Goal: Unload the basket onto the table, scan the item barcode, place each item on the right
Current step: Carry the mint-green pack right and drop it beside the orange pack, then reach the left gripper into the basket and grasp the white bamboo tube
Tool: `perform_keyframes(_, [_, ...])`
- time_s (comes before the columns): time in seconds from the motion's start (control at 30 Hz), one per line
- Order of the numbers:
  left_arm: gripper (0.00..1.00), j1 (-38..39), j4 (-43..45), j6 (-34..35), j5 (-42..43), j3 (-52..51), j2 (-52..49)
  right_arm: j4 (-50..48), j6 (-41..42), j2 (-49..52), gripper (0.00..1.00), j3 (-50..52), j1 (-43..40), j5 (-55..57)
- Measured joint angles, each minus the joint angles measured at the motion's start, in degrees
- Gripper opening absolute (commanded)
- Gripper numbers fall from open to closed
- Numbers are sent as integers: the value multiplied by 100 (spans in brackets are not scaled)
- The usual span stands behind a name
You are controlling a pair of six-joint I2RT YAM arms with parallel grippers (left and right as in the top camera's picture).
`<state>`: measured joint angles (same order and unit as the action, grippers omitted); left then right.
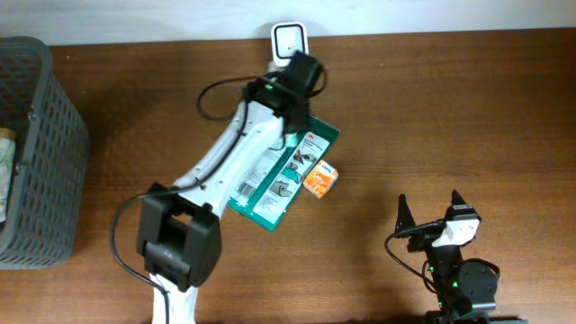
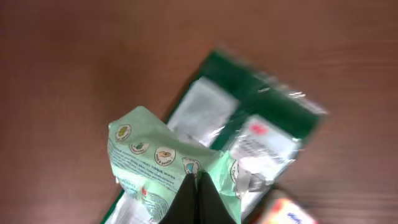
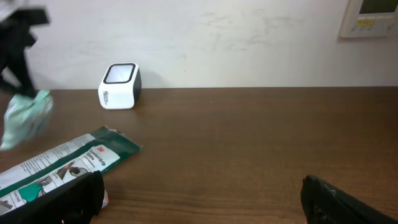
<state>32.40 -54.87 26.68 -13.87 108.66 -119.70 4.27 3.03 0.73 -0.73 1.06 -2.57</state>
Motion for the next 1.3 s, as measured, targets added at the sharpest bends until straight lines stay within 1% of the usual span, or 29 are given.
perform_keyframes(0.17, [0, 944, 625, -905, -120, 72, 0, 0, 2, 0, 98, 0, 0, 0])
perform_keyframes(0.23, [0, 1338, 866, -1121, -116, 74, -92, 0, 2, 0, 98, 0, 0, 0])
perform_keyframes(0.3, [0, 1574, 979, -1220, -103, 74, -286, 0, 0, 0, 98, 0, 0, 0])
perform_keyframes(0.33, [3, 1646, 1038, -1248, -96, 74, -420, 0, 2, 0, 98, 0, 0, 0])
perform_keyframes(0.37, [31, 1681, 1056, -1270, -96, 74, -568, 0, 2, 0, 98, 0, 0, 0])
perform_keyframes(0.4, [62, 1683, 1058, -1287, -92, 70, -660, 0, 0, 0, 98, 0, 0, 0])
perform_keyframes(0.43, [82, 1670, 1060, -1311, -68, 68, -717, 0, 2, 0, 98, 0, 0, 0])
perform_keyframes(0.47, [92, 1659, 1095, -1331, -15, 68, -721, 0, 4, 0, 98, 0, 0, 0])
perform_keyframes(0.5, [95, 1648, 1137, -1344, 20, 68, -721, 0, 0, 0, 98, 0, 0, 0])
perform_keyframes(0.53, [97, 1644, 1143, -1346, 44, 70, -721, 0, 2, 0, 99, 0, 0, 0])
perform_keyframes(0.6, [98, 1624, 1016, -1364, 63, 116, -721, 0, 4, 0, 98, 0, 0, 0])
perform_keyframes(0.7, [98, 1373, 264, -1366, 131, 767, -732, 0, 0, 0, 98, 0, 0, 0])
perform_keyframes(0.73, [86, 1086, -310, -1366, 157, 1471, -739, 0, 2, 0, 98, 0, 0, 2])
perform_keyframes(0.77, [84, 708, -675, -1366, 155, 2181, -717, 0, 2, 0, 98, 0, 0, 0])
perform_keyframes(0.83, [84, 70, -1873, -1377, -9, 3497, -723, -2, 0, -4, 98, 0, 0, 2])
perform_keyframes(0.87, [86, -365, -2216, -1377, -245, 4188, -695, 0, -4, -4, 98, 0, 0, 0])
perform_keyframes(0.97, [89, -1346, -2962, -1370, -1005, 5396, -435, 0, 0, -4, 98, 0, 0, 2])
perform_keyframes(1.03, [89, -1985, -3335, -1377, -1235, 5869, -264, -2, 2, -4, 98, 0, 0, 0])
perform_keyframes(1.07, [89, -2564, -3534, -1381, -1322, 6030, -177, 0, 2, -4, 98, 0, 0, -2])
perform_keyframes(1.1, [89, -2920, -3620, -1368, -1346, 6070, -153, 0, 2, -4, 98, 0, 0, 0])
perform_keyframes(1.13, [89, -3279, -3825, -1357, -1294, 6081, -146, 0, 0, -4, 98, 0, 0, 2])
perform_keyframes(1.2, [90, -4227, -4142, -1204, -1204, 6078, -168, 0, 4, -4, 98, 0, 0, 0])
perform_keyframes(1.27, [92, -5099, -4118, -1078, -1012, 6078, -168, 0, 2, -4, 98, 0, 0, 0])
perform_keyframes(1.3, [91, -5342, -4113, -1069, -909, 6078, -168, 0, 0, -4, 98, 0, 0, -2])
